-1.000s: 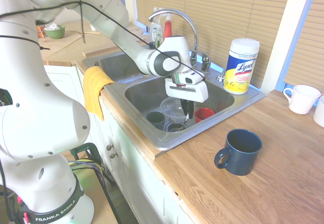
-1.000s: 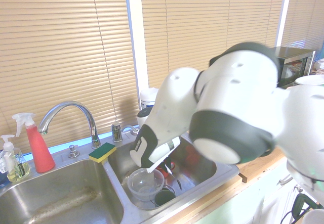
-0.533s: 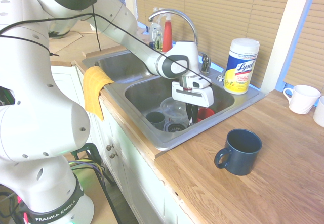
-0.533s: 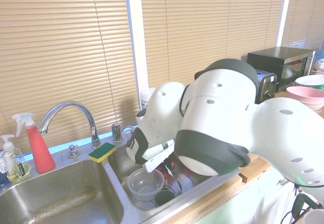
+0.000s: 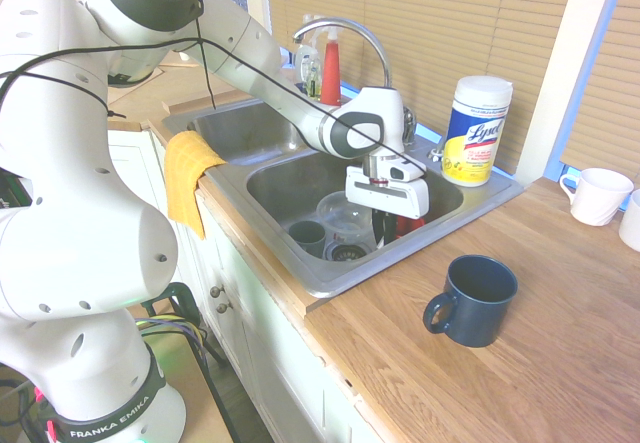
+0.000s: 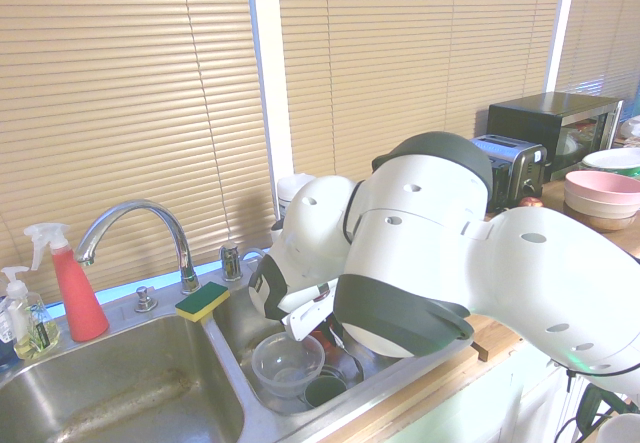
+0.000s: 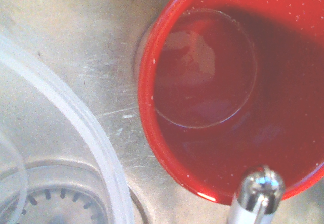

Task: Put the spoon into the sink

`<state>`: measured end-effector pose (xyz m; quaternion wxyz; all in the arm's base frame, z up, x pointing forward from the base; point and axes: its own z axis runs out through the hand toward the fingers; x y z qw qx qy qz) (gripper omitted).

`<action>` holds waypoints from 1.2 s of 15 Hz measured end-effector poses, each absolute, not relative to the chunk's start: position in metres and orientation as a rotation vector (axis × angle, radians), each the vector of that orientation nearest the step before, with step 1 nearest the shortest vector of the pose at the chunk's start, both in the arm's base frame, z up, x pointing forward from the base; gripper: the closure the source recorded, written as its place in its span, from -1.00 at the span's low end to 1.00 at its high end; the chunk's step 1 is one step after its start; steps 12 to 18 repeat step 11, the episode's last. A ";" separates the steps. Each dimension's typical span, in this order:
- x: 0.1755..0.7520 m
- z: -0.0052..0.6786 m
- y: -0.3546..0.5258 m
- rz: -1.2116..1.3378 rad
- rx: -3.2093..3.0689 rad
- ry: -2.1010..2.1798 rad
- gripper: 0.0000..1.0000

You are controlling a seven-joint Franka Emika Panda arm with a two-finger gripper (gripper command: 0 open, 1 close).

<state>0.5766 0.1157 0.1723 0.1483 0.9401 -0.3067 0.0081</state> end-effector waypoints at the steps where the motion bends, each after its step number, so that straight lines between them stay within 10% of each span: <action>1: 0.577 0.172 0.116 0.026 2.703 -0.876 -1.00; 18: 0.574 0.199 0.130 0.129 2.711 -0.817 -1.00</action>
